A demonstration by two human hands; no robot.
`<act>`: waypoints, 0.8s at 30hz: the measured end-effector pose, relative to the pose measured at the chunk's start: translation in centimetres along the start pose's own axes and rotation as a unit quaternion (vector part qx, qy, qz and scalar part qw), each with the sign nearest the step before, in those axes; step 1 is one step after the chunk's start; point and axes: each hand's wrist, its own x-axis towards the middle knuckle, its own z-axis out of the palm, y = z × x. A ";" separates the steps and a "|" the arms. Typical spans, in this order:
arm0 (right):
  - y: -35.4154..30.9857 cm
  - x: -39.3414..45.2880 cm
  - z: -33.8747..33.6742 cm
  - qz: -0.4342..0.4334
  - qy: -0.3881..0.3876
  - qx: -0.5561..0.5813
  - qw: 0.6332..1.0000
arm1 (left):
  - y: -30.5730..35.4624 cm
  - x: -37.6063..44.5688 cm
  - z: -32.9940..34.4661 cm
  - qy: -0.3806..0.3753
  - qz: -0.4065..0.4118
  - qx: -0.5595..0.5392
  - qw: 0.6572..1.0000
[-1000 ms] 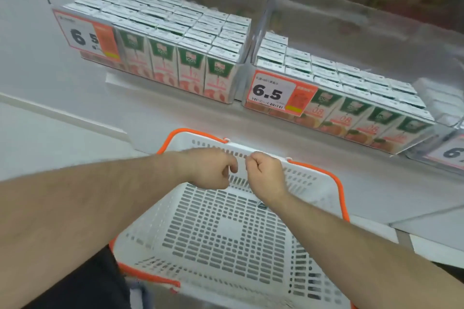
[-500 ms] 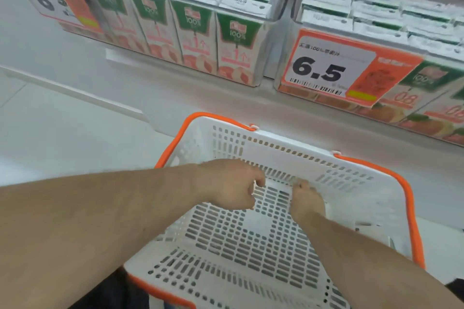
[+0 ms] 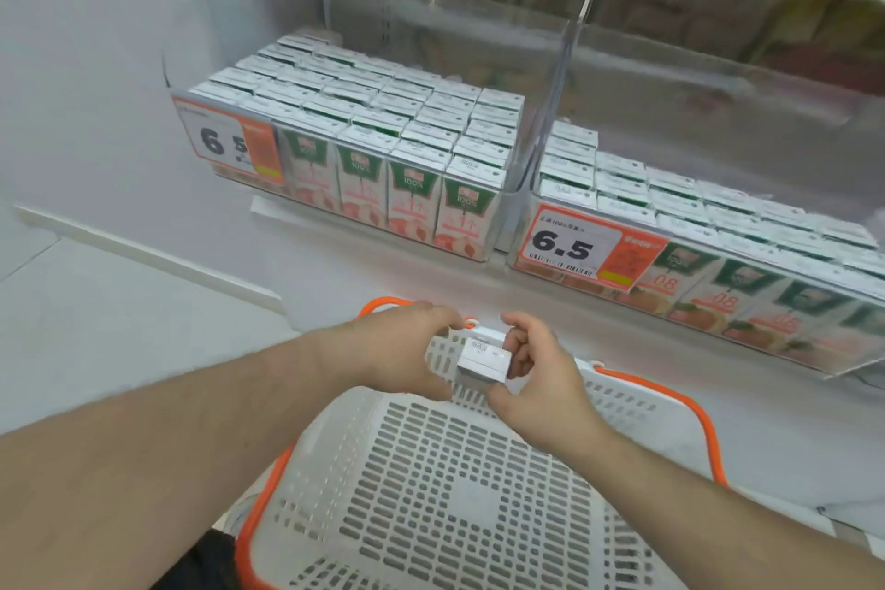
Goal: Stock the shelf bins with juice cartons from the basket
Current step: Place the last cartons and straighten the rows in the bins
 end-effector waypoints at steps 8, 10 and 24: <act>-10.6 0.3 -3.7 -0.216 0.055 0.007 0.975 | 0.9 -3.6 -3.8 0.238 0.125 -0.188 0.944; -12.0 0.8 -4.6 -0.256 0.058 -0.028 0.965 | 0.8 -4.5 -5.1 0.297 0.150 -0.206 0.920; -21.8 7.0 -6.5 -0.455 0.109 -0.186 0.864 | 0.2 -6.3 -11.2 0.516 0.233 -0.173 0.806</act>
